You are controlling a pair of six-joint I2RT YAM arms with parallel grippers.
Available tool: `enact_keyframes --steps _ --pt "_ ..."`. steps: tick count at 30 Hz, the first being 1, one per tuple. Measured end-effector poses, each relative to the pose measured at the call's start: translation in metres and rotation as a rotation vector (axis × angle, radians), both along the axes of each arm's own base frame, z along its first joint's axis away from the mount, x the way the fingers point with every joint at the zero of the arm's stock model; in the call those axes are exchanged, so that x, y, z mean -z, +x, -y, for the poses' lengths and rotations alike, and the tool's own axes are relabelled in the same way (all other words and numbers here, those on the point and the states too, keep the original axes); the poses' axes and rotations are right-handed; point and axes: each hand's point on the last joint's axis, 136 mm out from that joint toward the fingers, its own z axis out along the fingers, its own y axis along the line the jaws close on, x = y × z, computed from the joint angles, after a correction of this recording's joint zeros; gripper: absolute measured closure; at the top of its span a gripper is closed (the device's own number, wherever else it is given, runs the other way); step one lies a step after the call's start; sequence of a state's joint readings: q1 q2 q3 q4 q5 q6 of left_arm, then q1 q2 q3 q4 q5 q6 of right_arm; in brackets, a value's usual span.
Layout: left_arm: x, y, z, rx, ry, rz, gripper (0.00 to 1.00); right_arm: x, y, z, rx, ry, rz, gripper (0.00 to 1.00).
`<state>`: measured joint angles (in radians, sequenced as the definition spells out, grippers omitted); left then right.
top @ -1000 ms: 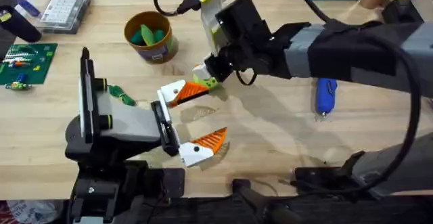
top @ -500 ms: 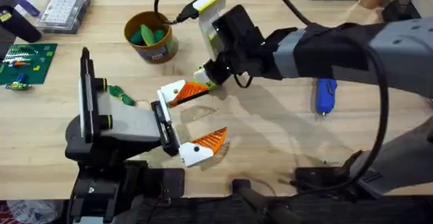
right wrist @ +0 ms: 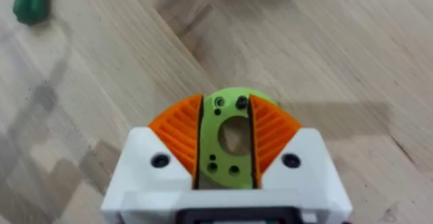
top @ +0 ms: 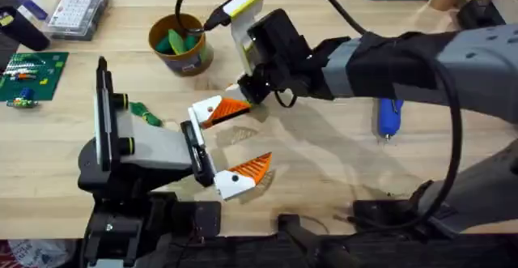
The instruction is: Pick up the gripper from the table and insert it into the empty holder that is missing its gripper. Then pick up a screw, insert it into the mounting hole, and use the screwdriver to tighten it. Finally, clean up the table by picking up the vegetable and placing it into the bucket.
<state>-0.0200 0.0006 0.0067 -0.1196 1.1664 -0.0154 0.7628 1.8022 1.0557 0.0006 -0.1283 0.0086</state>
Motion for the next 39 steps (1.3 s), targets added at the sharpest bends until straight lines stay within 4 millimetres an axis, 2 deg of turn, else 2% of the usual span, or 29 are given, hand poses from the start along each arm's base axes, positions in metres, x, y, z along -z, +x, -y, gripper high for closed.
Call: enact_keyframes --steps 8,14,16,19,20,33,39 --pt "0.0 0.0 0.0 0.0 0.0 0.0 0.013 -0.002 0.002 -0.002 -0.001 0.011 0.012 0.64" --pt "0.0 0.0 0.0 0.0 0.0 0.0 0.013 0.013 0.003 -0.003 -0.001 -0.006 -0.004 0.648" --pt "0.0 0.0 0.0 0.0 0.0 0.0 0.013 0.013 0.003 -0.003 -0.003 -0.007 -0.003 0.722" --pt "0.0 0.0 0.0 0.0 0.0 0.0 0.013 0.013 0.003 -0.002 0.0 -0.011 -0.004 0.962" --pt "0.0 0.0 0.0 0.0 0.0 0.0 0.013 0.013 0.003 -0.002 0.0 -0.012 -0.003 0.99" --pt "0.0 0.0 0.0 0.0 0.0 0.0 0.013 0.013 0.004 -0.002 0.002 -0.013 -0.002 0.997" --pt "0.0 0.0 0.0 0.0 0.0 0.0 0.014 0.011 -0.003 0.005 0.002 -0.063 -0.054 0.997"
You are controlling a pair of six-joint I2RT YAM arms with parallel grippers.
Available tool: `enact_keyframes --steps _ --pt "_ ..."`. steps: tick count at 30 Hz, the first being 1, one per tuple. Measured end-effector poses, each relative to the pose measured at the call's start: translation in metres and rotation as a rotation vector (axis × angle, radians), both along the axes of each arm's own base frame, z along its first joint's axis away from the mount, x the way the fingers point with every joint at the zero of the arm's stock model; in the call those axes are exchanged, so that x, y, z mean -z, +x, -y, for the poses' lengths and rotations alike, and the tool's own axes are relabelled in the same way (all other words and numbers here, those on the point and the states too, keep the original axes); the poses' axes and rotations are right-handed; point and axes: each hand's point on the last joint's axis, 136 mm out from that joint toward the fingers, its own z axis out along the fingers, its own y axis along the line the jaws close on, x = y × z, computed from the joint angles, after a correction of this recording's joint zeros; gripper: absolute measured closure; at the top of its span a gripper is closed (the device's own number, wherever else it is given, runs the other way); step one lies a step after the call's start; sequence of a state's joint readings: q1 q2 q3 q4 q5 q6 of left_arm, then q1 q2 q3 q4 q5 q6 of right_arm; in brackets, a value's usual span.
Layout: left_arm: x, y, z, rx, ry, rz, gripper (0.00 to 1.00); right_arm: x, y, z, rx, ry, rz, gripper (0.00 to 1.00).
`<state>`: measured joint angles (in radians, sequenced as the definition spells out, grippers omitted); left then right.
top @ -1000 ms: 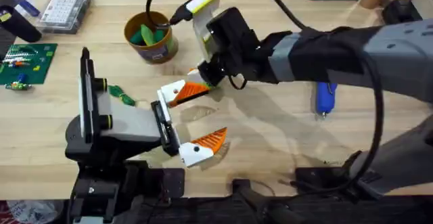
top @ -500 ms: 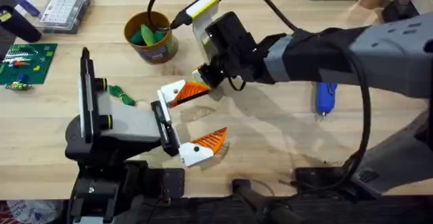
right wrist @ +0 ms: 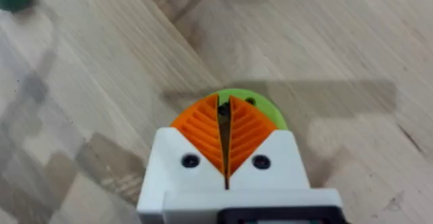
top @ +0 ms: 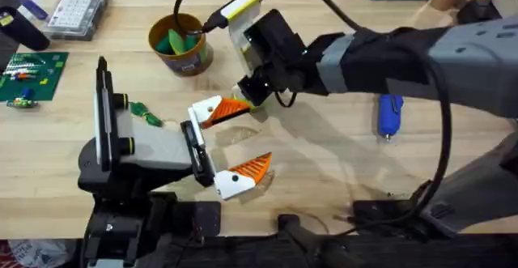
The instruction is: Pick up the gripper from the table and insert it into the empty holder that is missing its gripper. Then pick up a screw, insert it into the mounting hole, and use the screwdriver to tighten it. Finally, clean up the table by picking up the vegetable and placing it into the bucket.
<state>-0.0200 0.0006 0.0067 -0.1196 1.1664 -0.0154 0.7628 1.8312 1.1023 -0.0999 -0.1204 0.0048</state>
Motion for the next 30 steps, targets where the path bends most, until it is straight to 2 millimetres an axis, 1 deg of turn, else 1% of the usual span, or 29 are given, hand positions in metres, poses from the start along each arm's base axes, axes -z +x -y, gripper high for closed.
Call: enact_keyframes --steps 5,11,15,20,26,30 --pt "0.0 0.0 0.0 0.0 0.0 0.0 0.014 -0.012 0.0 0.0 -0.001 -0.03 -0.03 0.997" --pt "0.0 0.0 0.0 0.0 0.0 0.0 0.015 -0.037 0.006 -0.005 -0.004 -0.029 -0.026 0.997" --pt "0.0 0.0 0.0 0.0 0.0 0.0 0.015 -0.059 0.008 -0.007 -0.005 -0.005 0.0 0.997" --pt "0.0 0.0 0.0 0.0 0.0 0.0 0.015 -0.093 0.004 -0.004 -0.008 0.038 0.049 0.997" --pt "0.0 0.0 0.0 0.0 0.0 0.0 0.015 -0.147 -0.002 0.002 -0.009 0.116 0.134 0.997" --pt "0.0 0.0 0.0 0.0 0.0 0.0 0.015 -0.179 -0.011 0.01 -0.011 0.162 0.177 0.997"
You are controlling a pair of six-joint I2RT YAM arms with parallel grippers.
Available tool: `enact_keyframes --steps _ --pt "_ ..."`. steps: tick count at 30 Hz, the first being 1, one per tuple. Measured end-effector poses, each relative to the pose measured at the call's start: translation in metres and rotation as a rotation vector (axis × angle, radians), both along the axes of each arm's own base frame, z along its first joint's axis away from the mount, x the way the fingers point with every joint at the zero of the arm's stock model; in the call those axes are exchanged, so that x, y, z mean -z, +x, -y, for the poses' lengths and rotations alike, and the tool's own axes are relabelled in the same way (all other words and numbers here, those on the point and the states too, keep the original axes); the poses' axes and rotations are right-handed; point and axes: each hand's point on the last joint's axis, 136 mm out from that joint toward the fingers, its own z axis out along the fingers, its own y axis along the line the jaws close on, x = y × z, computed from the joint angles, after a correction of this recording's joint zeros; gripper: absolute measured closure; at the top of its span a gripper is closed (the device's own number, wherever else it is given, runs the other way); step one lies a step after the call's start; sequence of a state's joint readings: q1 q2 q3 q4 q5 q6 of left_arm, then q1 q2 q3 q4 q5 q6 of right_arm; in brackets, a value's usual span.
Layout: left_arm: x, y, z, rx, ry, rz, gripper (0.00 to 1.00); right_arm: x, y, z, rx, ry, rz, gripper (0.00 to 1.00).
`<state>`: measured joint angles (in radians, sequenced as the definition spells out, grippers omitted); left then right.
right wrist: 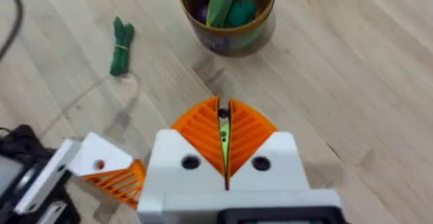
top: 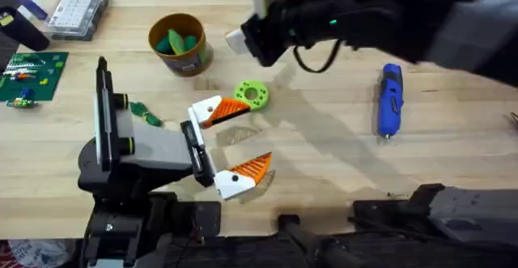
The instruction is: Pick up the gripper from the table and insert it into the empty holder that is missing its gripper. Then pick up a screw, insert it into the mounting hole, and use the screwdriver to tighten it. Finally, clean up the table by picking up the vegetable and placing it into the bucket.
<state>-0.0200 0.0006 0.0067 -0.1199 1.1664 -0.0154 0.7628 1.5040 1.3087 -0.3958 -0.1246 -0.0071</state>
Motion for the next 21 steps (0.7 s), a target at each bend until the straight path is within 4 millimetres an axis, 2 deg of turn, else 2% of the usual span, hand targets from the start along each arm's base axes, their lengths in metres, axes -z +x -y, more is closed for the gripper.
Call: enact_keyframes --steps 5,12,16,21 --pt "0.0 0.0 0.0 0.0 0.0 0.0 0.015 -0.034 -0.021 0.007 -0.043 0.066 0.016 0.997" --pt "0.0 0.0 0.0 0.0 0.0 0.001 0.015 -0.061 -0.055 0.015 -0.12 0.128 -0.008 0.997" --pt "0.0 0.0 0.0 0.0 0.0 0.0 0.015 -0.069 -0.075 0.006 -0.186 0.156 -0.012 0.997" --pt "0.0 0.0 0.0 0.0 0.0 0.0 0.015 -0.068 -0.091 -0.003 -0.236 0.159 -0.03 0.997"
